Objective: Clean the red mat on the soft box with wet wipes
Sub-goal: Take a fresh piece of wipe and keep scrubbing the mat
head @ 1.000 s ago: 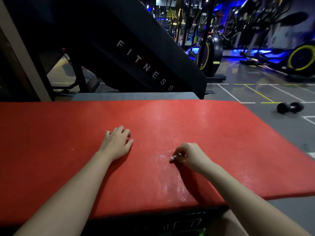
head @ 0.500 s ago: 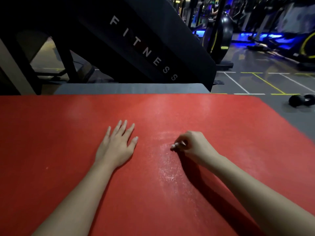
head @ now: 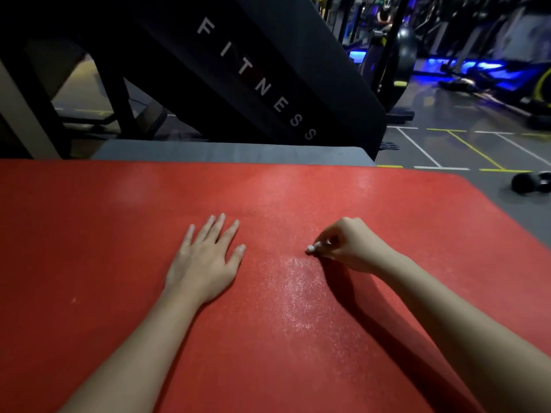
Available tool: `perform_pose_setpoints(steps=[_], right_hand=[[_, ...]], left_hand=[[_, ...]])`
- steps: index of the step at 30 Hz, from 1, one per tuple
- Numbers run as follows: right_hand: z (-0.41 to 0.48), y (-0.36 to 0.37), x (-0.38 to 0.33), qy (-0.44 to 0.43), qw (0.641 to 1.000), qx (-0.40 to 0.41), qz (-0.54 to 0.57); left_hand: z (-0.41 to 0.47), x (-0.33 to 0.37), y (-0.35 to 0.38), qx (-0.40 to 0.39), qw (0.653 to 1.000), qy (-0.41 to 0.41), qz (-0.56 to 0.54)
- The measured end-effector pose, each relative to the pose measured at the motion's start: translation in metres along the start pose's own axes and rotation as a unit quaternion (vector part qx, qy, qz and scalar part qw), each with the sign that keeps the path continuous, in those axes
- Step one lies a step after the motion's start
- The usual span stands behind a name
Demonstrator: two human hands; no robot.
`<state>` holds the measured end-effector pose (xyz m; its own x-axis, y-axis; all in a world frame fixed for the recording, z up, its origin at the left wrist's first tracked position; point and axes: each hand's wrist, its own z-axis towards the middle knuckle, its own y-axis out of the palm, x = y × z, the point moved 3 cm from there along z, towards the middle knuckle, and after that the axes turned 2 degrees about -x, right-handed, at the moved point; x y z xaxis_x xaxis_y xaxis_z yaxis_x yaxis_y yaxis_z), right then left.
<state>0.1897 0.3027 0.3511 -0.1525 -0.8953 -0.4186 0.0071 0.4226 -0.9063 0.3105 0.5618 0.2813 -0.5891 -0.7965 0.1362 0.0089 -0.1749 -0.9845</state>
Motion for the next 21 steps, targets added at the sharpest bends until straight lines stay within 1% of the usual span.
perform_pose_setpoints(steps=[2, 5, 8, 10, 14, 16, 18, 21], right_hand=[[0.016, -0.001, 0.001, 0.004, 0.999, 0.031, 0.007], [0.057, 0.000, 0.004, 0.027, 0.992, 0.121, 0.000], [0.085, 0.003, 0.010, 0.059, 0.984, 0.165, 0.009], [0.087, 0.000, 0.009, 0.059, 0.985, 0.158, 0.020], [0.060, -0.006, 0.011, 0.035, 0.997, 0.064, 0.013], [0.055, -0.003, 0.014, 0.019, 0.999, 0.041, 0.008], [0.068, -0.002, 0.014, 0.014, 0.998, 0.061, -0.001], [0.107, -0.007, 0.012, 0.046, 0.993, 0.108, 0.013]], left_hand=[[-0.001, 0.001, -0.002, -0.004, 1.000, 0.002, 0.001], [-0.003, 0.002, -0.006, -0.016, 1.000, 0.002, -0.001], [-0.003, 0.002, -0.010, -0.024, 1.000, 0.004, -0.008], [-0.004, 0.001, -0.010, -0.025, 1.000, 0.003, -0.008], [-0.003, 0.002, -0.008, -0.021, 1.000, 0.001, -0.003], [-0.002, 0.002, -0.007, -0.018, 1.000, 0.002, 0.001], [-0.003, 0.002, -0.007, -0.019, 1.000, 0.004, -0.003], [-0.003, 0.003, -0.009, -0.023, 1.000, 0.002, -0.005]])
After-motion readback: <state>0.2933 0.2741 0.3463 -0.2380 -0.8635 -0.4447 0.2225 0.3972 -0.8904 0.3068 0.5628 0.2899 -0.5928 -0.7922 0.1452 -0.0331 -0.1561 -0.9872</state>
